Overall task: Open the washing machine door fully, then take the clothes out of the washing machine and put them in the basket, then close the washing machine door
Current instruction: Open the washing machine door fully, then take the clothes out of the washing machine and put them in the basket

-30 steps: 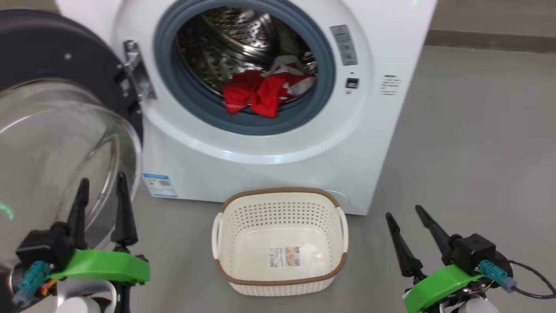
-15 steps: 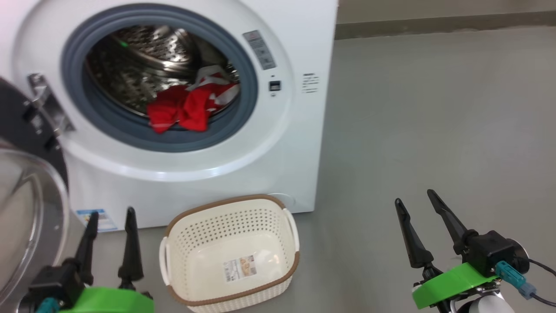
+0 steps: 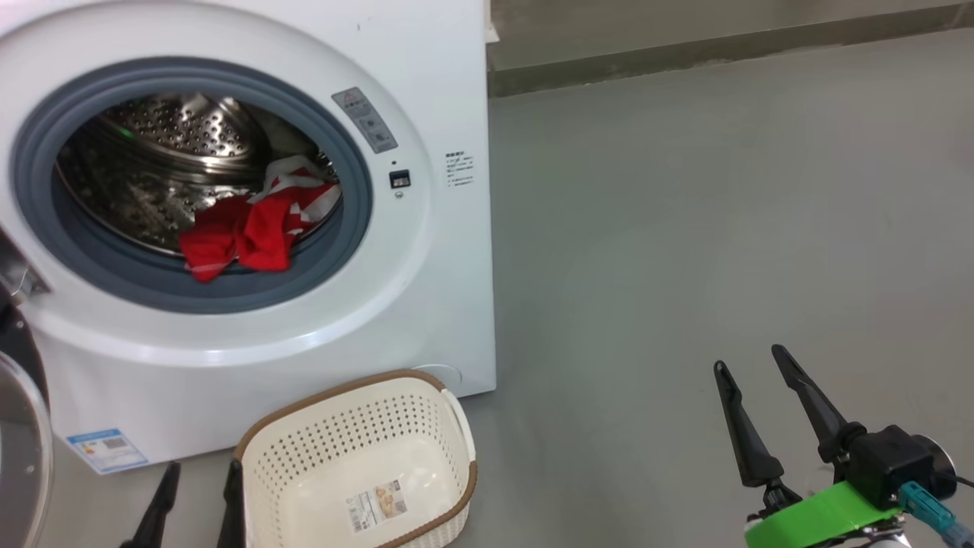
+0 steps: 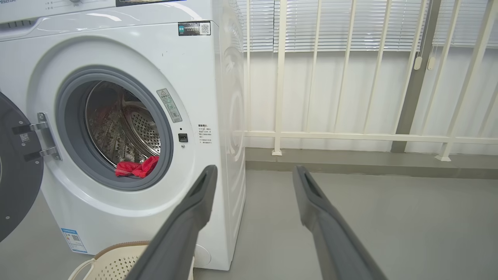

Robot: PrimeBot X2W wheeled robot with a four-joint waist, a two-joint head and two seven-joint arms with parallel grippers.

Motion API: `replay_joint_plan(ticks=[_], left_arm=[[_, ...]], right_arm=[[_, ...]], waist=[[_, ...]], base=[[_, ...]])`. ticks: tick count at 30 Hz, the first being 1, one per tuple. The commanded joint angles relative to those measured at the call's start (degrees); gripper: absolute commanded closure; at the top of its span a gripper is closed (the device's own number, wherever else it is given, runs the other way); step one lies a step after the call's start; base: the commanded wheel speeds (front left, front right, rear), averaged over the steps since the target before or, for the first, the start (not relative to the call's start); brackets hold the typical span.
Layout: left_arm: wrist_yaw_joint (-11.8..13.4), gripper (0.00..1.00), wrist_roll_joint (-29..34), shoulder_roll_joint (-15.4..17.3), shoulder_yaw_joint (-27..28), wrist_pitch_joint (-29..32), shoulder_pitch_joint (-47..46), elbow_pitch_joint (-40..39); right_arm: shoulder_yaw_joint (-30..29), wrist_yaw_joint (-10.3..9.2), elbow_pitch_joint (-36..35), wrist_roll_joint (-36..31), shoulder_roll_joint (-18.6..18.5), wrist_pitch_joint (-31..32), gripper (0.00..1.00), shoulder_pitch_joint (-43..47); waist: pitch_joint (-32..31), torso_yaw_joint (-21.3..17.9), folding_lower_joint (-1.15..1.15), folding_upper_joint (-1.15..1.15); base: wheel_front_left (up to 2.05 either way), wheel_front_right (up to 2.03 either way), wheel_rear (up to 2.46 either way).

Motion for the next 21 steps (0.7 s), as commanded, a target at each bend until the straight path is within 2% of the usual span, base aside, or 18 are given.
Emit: replay_joint_plan(ticks=[1, 11, 21], left_arm=[[-0.9, 0.00, 1.3, 0.4, 2.7, -0.7, -0.2, -1.9], [-3.1, 0.00, 4.1, -3.4, 7.7, -0.7, 3.8, -2.0], [-4.0, 0.00, 4.9, -4.7, 9.4, -0.7, 3.7, -1.8]], right_arm=[[1.8, 0.28, -2.0, 0.4, -1.3, -0.4, 0.00, -0.5], [1.4, 0.28, -2.9, 2.3, -3.0, -0.4, 0.00, 1.9], [2.6, 0.28, -2.4, 2.3, -3.0, -0.4, 0.00, 2.3]], waist=[[-0.8, -1.0, 0.00, 0.00], [-1.7, -1.6, 0.00, 0.00], [-1.8, -1.2, 0.00, 0.00]], base=[[0.00, 0.00, 0.00], [0.00, 0.00, 0.00], [0.00, 0.00, 0.00]])
